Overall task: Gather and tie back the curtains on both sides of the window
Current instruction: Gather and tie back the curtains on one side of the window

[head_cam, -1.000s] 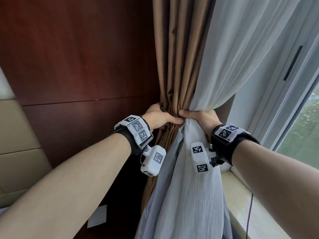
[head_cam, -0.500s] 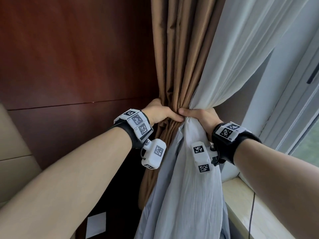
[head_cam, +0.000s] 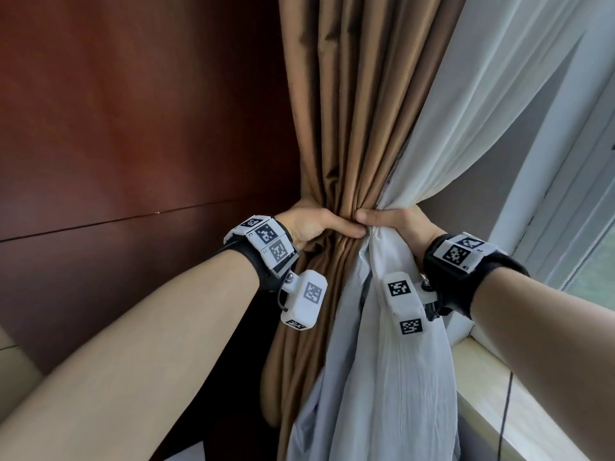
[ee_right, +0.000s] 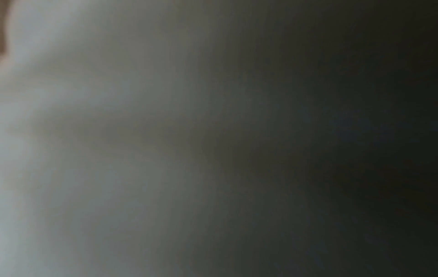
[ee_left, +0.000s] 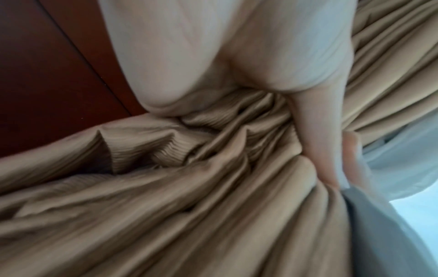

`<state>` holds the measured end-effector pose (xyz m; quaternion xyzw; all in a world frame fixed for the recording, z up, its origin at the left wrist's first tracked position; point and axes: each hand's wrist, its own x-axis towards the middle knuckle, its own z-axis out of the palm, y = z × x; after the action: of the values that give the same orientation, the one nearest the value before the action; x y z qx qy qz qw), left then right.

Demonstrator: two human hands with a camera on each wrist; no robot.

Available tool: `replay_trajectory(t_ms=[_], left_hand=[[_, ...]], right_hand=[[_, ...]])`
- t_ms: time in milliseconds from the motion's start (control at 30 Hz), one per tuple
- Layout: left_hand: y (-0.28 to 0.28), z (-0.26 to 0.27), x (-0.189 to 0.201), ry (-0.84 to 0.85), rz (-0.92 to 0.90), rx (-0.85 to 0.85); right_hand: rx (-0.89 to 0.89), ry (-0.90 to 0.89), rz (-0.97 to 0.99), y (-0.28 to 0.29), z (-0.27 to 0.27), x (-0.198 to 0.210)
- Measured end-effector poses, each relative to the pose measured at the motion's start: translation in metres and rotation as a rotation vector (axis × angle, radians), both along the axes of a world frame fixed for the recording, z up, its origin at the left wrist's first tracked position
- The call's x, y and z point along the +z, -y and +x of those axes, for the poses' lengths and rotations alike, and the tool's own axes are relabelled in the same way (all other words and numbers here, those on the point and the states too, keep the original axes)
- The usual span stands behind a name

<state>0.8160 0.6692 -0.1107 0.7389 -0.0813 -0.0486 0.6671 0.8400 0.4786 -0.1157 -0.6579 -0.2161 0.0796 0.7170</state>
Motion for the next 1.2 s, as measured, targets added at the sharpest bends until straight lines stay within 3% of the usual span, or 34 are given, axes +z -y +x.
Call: replay_trajectory(t_ms=[400, 667, 1200], left_hand=[[-0.012, 0.016, -0.002, 0.194, 0.099, 0.262], [-0.001, 0.009, -0.011, 0.041, 0.105, 0.113], [0.021, -0.037, 0.006, -0.03, 0.097, 0.017]], right_hand=[[-0.15, -0.013, 0.044, -0.01, -0.008, 0.002], [-0.099, 0.023, 0.068, -0.007, -0.027, 0.004], [0.008, 0.002, 0.049, 0.011, -0.044, 0.002]])
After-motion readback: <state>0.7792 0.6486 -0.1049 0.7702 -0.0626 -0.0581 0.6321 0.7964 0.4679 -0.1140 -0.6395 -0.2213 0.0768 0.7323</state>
